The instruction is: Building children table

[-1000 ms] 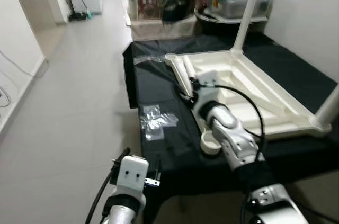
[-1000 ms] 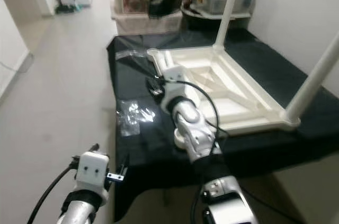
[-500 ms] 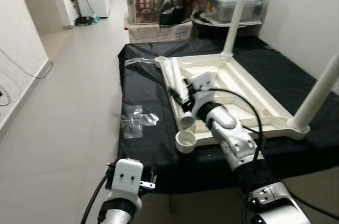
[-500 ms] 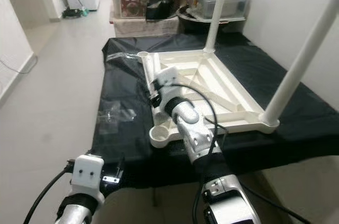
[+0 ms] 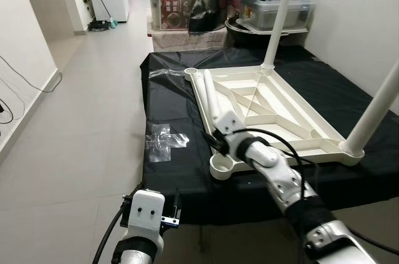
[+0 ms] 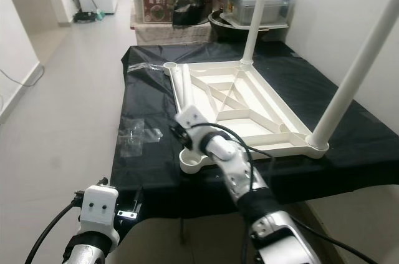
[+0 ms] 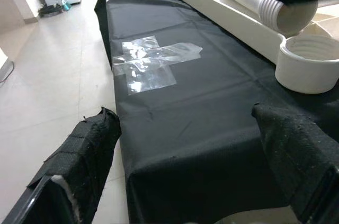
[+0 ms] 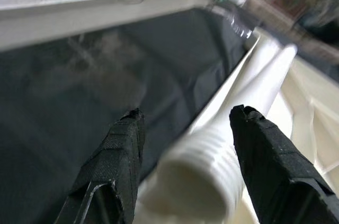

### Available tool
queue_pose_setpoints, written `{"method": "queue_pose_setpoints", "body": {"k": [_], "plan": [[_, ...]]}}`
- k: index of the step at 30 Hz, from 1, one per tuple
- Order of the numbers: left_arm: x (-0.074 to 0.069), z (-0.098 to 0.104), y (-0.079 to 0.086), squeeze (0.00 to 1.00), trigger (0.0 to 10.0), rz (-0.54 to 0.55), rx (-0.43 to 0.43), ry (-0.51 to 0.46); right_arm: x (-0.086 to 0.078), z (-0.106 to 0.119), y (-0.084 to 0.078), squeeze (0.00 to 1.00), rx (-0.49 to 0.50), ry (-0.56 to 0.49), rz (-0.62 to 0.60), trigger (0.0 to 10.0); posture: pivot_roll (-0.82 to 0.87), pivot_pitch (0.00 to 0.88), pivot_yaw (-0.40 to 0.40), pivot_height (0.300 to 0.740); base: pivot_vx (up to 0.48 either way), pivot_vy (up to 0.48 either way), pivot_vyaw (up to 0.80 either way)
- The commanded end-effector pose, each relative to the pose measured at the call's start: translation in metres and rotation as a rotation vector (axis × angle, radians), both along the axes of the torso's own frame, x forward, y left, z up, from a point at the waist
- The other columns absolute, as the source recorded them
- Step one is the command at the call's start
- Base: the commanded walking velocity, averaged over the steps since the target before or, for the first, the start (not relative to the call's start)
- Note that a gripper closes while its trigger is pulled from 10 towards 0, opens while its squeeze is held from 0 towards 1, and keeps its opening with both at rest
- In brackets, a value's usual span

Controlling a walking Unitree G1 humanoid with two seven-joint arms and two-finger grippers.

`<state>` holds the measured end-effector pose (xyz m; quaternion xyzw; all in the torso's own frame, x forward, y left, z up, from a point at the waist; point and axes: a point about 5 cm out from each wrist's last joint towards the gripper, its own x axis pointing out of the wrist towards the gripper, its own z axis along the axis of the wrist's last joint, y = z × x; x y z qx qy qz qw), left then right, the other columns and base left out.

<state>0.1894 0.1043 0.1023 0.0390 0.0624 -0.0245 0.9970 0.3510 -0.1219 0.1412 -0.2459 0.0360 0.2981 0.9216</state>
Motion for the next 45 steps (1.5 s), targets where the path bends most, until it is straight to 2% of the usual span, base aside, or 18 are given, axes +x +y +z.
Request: {"method": "queue_pose_setpoints", "body": {"k": [1, 2, 4, 5, 6, 8, 11, 14, 19, 35, 45], "plan": [[-0.001, 0.002, 0.0, 0.0, 10.0, -0.005, -0.001, 0.001, -0.002, -0.002, 0.0, 0.0, 0.008, 0.011, 0.026, 10.0, 0.05, 0.018, -0.025, 0.74, 0.0, 0.0, 0.0], [-0.001, 0.001, 0.0, 0.0, 10.0, -0.006, -0.001, 0.003, -0.003, -0.004, -0.007, 0.0, -0.006, 0.012, 0.018, 10.0, 0.05, 0.018, -0.017, 0.74, 0.0, 0.0, 0.0], [-0.001, 0.001, 0.0, 0.0, 10.0, -0.006, -0.001, 0.003, -0.003, -0.004, -0.007, 0.0, -0.006, 0.012, 0.018, 10.0, 0.05, 0.018, -0.017, 0.74, 0.0, 0.0, 0.0], [-0.001, 0.001, 0.0, 0.0, 10.0, -0.009, -0.002, 0.004, -0.003, -0.005, -0.015, 0.0, -0.021, 0.009, -0.003, 10.0, 0.05, 0.018, -0.017, 0.74, 0.0, 0.0, 0.0], [-0.001, 0.001, 0.0, 0.0, 10.0, -0.009, -0.002, 0.004, -0.003, -0.005, -0.015, 0.0, -0.021, 0.009, -0.003, 10.0, 0.05, 0.018, -0.017, 0.74, 0.0, 0.0, 0.0], [-0.001, 0.001, -0.001, 0.0, 10.0, -0.012, -0.003, 0.007, 0.0, -0.005, -0.027, 0.0, -0.058, -0.016, -0.068, 10.0, 0.05, 0.014, -0.018, 0.74, 0.0, 0.0, 0.0], [-0.001, 0.0, -0.001, 0.0, 10.0, -0.014, -0.003, 0.008, 0.001, -0.005, -0.028, 0.0, -0.074, -0.028, -0.084, 10.0, 0.04, 0.009, -0.015, 0.74, 0.0, 0.0, 0.0], [-0.001, 0.0, -0.001, 0.0, 10.0, -0.014, -0.003, 0.008, 0.001, -0.005, -0.028, 0.0, -0.074, -0.028, -0.084, 10.0, 0.04, 0.009, -0.015, 0.74, 0.0, 0.0, 0.0], [-0.002, 0.0, -0.002, 0.0, 10.0, -0.017, -0.004, 0.005, 0.002, -0.007, -0.019, 0.0, -0.134, -0.068, -0.078, 10.0, 0.05, 0.007, -0.016, 0.74, 0.0, 0.0, 0.0], [0.0, 0.002, -0.002, 0.0, 10.0, -0.015, -0.007, -0.003, 0.006, -0.007, -0.008, 0.0, -0.135, -0.093, -0.102, 10.0, 0.05, 0.016, -0.026, 0.74, 0.0, 0.0, 0.0], [-0.001, 0.003, -0.002, 0.0, 10.0, -0.012, -0.011, -0.009, 0.012, -0.009, 0.0, 0.0, -0.139, -0.11, -0.17, 10.0, 0.06, 0.021, -0.03, 0.74, 0.0, 0.0, 0.0]]}}
